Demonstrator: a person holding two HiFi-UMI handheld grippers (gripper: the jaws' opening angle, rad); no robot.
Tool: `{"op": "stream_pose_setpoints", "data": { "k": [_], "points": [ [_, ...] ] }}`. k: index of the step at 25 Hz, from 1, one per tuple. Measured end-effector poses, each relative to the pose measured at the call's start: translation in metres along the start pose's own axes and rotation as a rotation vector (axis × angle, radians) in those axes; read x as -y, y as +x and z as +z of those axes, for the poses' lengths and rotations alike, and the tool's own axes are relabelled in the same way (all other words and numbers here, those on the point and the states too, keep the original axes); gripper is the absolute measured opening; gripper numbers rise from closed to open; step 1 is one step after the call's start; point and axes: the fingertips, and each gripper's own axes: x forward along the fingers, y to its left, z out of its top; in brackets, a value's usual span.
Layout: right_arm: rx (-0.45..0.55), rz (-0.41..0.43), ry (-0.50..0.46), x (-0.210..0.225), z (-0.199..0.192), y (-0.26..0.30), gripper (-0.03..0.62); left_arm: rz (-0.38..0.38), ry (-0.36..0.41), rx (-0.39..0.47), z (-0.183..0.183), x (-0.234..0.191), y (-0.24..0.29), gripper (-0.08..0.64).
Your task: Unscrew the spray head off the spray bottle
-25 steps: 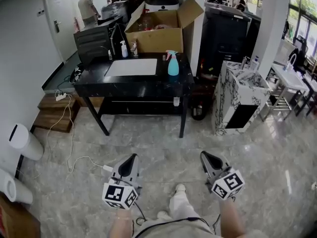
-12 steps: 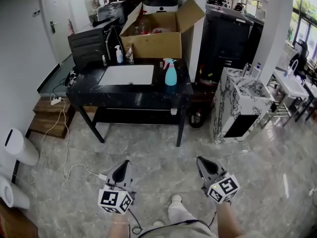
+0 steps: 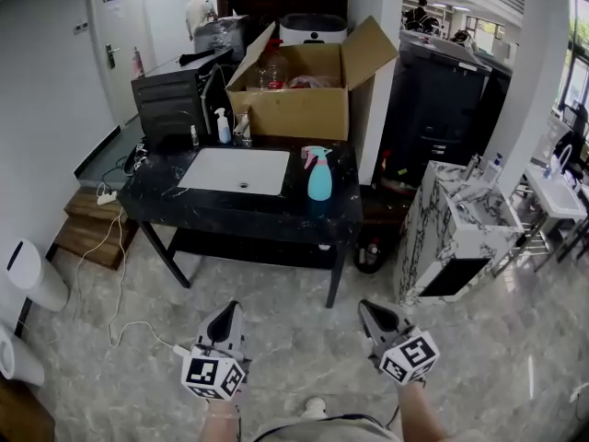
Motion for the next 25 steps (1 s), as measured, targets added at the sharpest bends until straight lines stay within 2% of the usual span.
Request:
{"op": "stream_pose_setpoints", "data": {
  "k": [4,8,13,18,25],
  "points": [
    [0.008,0.004,-0.006,0.029,-0.003,0.019,0.005,0.011,0.005,-0.012,-0.012,0.003,0.028,0.005],
    [0.006,0.008,-0.003,0.048,-0.002,0.033,0.005,0.022,0.029,-0.021,-0.008,-0.002,0.052,0.005],
    [-0.002,0.001,0.023,0.068,-0.007,0.045,0.005,0.031,0.010,-0.033,-0.017,-0.005,0.076,0.005],
    [-0.019,-0.032,0.057,0.092,-0.020,0.067,0.005,-0.024,0.035,-0.071,-0.030,-0.006,0.109,0.005],
    [-0.019,-0.078,0.066,0.127,-0.018,0.130,0.005,-0.084,0.051,-0.062,-0.026,-0.043,0.181,0.006]
  ]
}}
